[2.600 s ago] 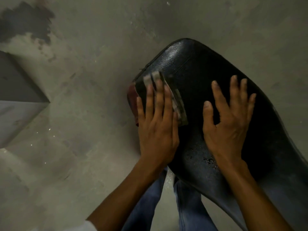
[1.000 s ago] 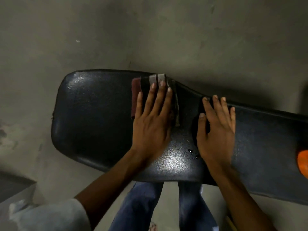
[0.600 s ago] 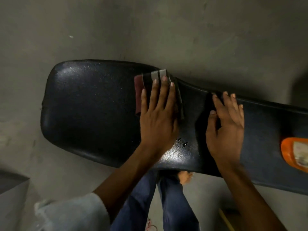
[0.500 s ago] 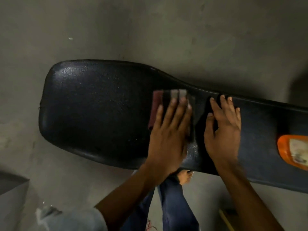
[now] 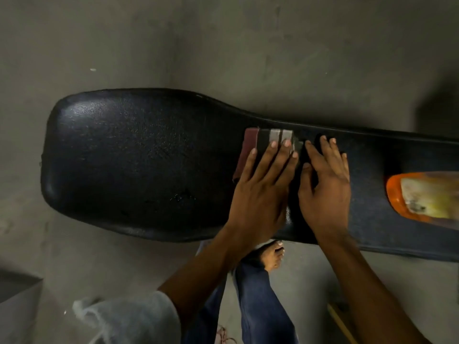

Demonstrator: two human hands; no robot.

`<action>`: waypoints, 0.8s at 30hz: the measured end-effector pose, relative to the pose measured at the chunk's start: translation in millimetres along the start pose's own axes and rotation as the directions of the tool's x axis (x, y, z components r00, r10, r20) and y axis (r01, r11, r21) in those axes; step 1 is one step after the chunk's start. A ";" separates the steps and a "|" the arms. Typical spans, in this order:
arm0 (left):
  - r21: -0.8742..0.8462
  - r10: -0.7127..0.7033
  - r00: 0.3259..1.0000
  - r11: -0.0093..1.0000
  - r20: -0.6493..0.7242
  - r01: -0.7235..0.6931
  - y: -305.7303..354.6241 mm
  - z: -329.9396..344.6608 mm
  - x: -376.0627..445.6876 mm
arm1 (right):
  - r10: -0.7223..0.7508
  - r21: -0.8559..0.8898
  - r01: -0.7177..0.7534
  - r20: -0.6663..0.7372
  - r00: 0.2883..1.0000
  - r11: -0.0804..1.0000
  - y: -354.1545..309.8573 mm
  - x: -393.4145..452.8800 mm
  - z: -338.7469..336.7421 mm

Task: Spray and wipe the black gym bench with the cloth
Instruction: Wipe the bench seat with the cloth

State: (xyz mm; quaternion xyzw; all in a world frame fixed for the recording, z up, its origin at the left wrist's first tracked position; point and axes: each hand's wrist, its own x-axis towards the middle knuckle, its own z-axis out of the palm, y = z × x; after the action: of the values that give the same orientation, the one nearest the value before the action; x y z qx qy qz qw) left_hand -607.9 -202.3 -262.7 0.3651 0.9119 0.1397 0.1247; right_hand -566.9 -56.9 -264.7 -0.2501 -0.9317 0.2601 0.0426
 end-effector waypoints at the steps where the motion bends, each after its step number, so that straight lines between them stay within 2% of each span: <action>1: 0.010 0.031 1.000 0.999 0.004 -0.031 -3.8 0.8 -4.2 | 0.001 0.003 -0.001 -0.005 1.000 1.000 3.4 0.0 -1.6; 3: 0.044 0.044 0.999 0.998 -0.012 -0.043 -20.4 -3.7 1.9 | 0.000 -0.005 0.000 -0.040 0.999 1.000 12.0 -0.3 -3.8; 7: 0.036 -0.181 0.979 0.982 -0.094 0.185 -34.2 -11.7 45.8 | -0.023 -0.033 0.020 -0.084 0.996 0.999 29.3 -2.7 -0.4; 9: 0.042 -0.232 0.967 0.971 -0.102 0.237 -17.0 -7.1 61.1 | -0.033 0.001 0.034 -0.096 0.995 0.999 33.9 -2.6 0.7; 11: 0.049 -0.158 0.985 0.986 -0.068 0.161 10.6 2.2 59.8 | -0.007 0.085 0.018 -0.130 0.991 0.996 35.2 -3.0 -2.1; 13: 0.046 -0.013 1.000 0.999 0.005 0.013 37.3 10.5 43.8 | 0.042 0.154 -0.016 -0.162 0.986 0.988 36.9 -5.1 -8.4; 16: 0.041 0.144 0.988 0.988 0.048 -0.146 37.3 12.1 29.7 | 0.104 0.175 -0.076 -0.159 0.982 0.982 43.9 -7.4 -16.1; 18: 0.047 0.083 0.996 0.995 -0.007 -0.083 15.3 6.7 40.7 | 0.115 0.195 -0.084 -0.159 0.981 0.977 49.8 -8.2 -16.3; 21: 0.056 -0.118 0.990 0.991 -0.081 0.123 -3.7 -0.7 72.3 | 0.113 0.221 -0.074 -0.168 0.979 0.972 53.1 -8.5 -11.0; 24: 0.040 -0.105 0.991 0.993 -0.079 0.108 25.0 8.9 80.2 | 0.131 0.272 -0.081 -0.169 0.977 0.959 53.7 -8.7 -9.5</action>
State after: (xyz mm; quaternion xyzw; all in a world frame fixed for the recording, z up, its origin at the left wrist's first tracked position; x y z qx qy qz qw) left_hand -645.5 -127.3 -272.4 0.3128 0.9371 0.1268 0.0886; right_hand -533.5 -17.0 -283.3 -0.3151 -0.8659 0.3592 0.1480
